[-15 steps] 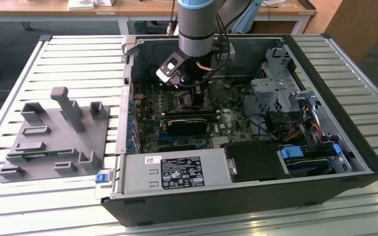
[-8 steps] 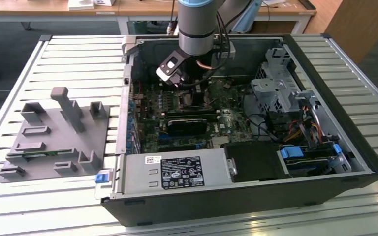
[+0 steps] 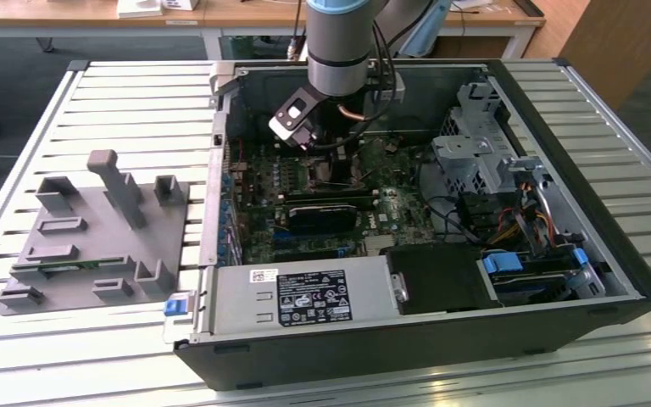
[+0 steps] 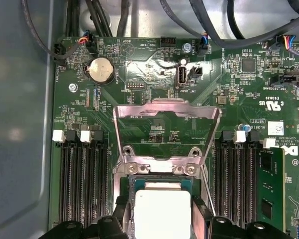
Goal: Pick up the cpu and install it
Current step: 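Place the cpu into insertion slot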
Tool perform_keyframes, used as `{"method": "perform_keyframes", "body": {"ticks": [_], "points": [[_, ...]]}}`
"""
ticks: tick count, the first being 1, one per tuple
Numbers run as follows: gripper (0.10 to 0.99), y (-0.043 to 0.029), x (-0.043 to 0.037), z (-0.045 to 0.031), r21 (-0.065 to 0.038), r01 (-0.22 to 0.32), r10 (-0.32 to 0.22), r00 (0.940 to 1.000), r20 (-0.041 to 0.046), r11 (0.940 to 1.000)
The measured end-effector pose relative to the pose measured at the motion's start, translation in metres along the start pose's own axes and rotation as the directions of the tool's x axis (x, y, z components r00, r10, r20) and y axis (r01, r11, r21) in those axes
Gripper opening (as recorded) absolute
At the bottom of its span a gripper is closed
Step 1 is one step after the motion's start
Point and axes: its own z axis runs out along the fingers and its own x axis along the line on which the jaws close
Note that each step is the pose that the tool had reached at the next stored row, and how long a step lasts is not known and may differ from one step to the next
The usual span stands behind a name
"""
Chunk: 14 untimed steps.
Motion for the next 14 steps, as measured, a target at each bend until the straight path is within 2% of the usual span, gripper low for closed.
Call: {"method": "perform_keyframes", "body": {"ticks": [5,9,14], "points": [[0.612,0.0000,0.0009,0.0006,0.000,0.000,0.000,1.0000,-0.0009,1.0000],[0.612,0.0000,0.0009,-0.0002,0.000,0.000,0.000,1.0000,0.0021,1.0000],[0.612,0.0003,0.0010,-0.0075,0.000,0.000,0.000,1.0000,0.0025,1.0000]]}}
